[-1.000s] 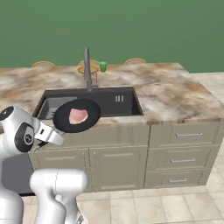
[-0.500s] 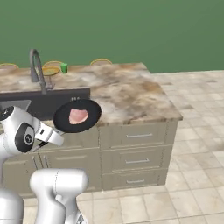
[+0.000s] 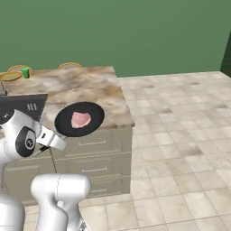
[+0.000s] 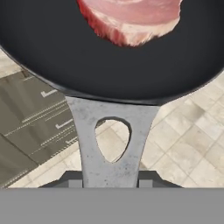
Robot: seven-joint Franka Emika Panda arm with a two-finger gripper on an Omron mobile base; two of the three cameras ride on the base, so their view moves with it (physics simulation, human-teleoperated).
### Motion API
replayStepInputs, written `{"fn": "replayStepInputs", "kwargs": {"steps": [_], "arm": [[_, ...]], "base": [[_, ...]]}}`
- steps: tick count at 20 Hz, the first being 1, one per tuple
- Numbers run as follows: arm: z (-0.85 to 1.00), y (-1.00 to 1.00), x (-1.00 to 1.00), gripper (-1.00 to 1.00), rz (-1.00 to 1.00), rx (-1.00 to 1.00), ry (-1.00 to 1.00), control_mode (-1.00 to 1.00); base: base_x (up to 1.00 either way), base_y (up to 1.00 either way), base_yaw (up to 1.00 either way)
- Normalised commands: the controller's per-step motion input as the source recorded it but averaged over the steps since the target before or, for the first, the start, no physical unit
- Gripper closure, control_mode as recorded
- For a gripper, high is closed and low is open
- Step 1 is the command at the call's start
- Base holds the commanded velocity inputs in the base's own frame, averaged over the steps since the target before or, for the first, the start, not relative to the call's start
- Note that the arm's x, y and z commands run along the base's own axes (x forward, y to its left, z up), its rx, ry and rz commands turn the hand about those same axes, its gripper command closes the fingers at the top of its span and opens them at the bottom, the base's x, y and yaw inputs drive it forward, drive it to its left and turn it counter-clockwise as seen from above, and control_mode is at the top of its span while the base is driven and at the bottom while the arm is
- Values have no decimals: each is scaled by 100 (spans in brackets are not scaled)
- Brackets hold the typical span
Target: Pick up the pan with the steak in it and place it on the dining table. Then place the steak on the plate.
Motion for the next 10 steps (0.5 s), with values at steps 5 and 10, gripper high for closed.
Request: {"fn": "replayStepInputs", "kwargs": {"steps": [5,10], "arm": [[0,0,0,100,0,0,0,100],[0,0,0,100,0,0,0,100]], "base": [[47,-100,-7],[49,-100,-7]]}}
